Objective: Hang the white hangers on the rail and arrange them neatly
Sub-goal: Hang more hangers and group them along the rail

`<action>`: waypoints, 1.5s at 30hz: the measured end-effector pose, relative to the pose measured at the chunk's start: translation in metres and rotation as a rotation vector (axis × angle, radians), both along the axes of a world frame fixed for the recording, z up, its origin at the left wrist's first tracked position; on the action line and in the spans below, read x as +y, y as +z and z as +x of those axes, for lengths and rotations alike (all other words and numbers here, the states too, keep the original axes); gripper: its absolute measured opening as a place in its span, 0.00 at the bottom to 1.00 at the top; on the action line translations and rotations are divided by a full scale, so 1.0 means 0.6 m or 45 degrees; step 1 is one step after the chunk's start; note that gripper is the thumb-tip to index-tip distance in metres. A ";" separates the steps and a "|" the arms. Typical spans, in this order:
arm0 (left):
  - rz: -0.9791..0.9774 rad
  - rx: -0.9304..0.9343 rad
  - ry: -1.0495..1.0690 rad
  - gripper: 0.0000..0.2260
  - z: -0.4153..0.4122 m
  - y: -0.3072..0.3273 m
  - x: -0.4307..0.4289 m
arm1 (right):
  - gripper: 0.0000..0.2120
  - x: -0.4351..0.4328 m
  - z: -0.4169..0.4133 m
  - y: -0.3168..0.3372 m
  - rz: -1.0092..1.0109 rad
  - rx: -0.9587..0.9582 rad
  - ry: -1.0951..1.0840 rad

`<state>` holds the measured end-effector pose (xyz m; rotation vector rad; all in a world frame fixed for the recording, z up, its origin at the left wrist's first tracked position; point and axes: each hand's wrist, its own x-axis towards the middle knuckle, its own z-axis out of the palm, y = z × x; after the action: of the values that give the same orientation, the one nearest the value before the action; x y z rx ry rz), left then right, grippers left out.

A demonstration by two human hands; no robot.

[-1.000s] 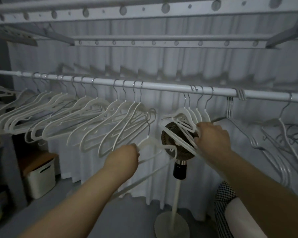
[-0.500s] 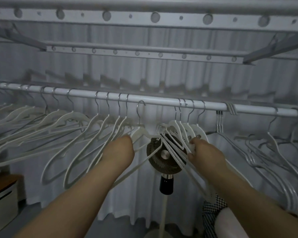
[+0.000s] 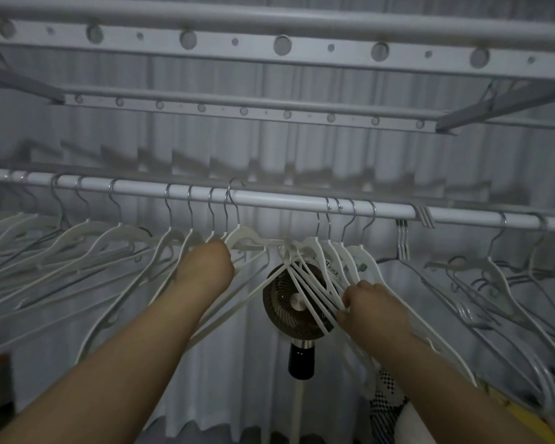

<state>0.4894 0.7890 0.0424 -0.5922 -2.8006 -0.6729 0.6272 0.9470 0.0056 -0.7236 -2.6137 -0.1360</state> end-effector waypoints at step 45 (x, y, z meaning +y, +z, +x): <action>-0.190 0.104 0.070 0.13 -0.022 -0.001 -0.001 | 0.13 0.001 0.027 0.014 0.100 0.012 -0.058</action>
<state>0.4760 0.7885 0.0416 -0.5530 -2.7957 -0.4226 0.6435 0.9475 0.0143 -0.7543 -2.5686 -0.2463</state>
